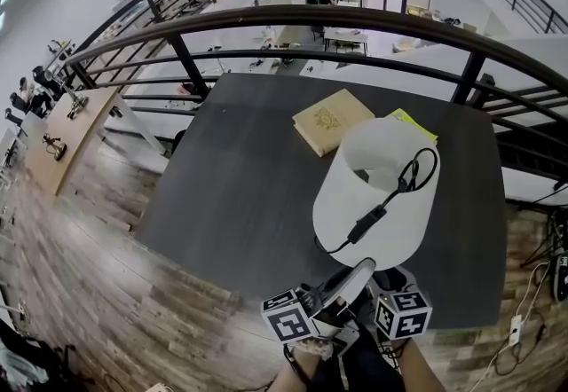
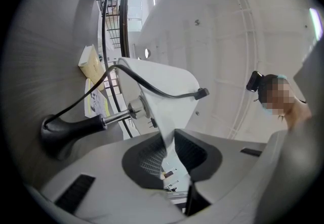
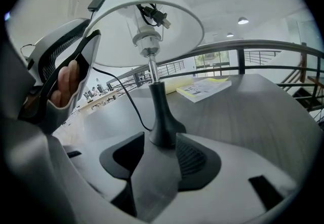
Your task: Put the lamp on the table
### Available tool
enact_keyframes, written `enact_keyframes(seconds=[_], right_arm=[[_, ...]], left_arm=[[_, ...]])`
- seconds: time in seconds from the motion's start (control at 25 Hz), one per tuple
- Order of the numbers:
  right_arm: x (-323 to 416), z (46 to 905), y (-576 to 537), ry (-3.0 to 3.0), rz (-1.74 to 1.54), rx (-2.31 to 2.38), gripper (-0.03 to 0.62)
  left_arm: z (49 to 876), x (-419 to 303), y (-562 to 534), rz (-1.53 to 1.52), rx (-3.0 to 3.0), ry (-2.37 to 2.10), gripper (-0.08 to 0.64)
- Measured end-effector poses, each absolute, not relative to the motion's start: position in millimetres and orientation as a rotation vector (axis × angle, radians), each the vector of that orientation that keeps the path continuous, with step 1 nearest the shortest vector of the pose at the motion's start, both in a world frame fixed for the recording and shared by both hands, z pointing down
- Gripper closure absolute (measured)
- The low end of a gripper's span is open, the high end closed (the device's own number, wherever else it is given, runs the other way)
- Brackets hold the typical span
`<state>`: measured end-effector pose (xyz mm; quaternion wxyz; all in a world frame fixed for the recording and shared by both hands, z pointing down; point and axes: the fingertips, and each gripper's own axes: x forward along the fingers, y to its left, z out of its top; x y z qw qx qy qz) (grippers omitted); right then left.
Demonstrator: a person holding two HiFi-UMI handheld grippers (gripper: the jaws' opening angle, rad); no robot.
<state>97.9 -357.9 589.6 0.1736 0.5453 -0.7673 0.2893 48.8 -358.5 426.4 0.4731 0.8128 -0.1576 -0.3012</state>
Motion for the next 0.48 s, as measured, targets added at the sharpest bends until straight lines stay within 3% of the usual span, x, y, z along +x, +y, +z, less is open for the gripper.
enact_keyframes(seconds=[0.48], right_arm=[[98.5, 596.0, -350.1, -2.156, 0.843, 1.54, 0.373]], left_arm=[[433.3, 45.9, -349.1, -0.741, 1.981, -0.382, 0.456]])
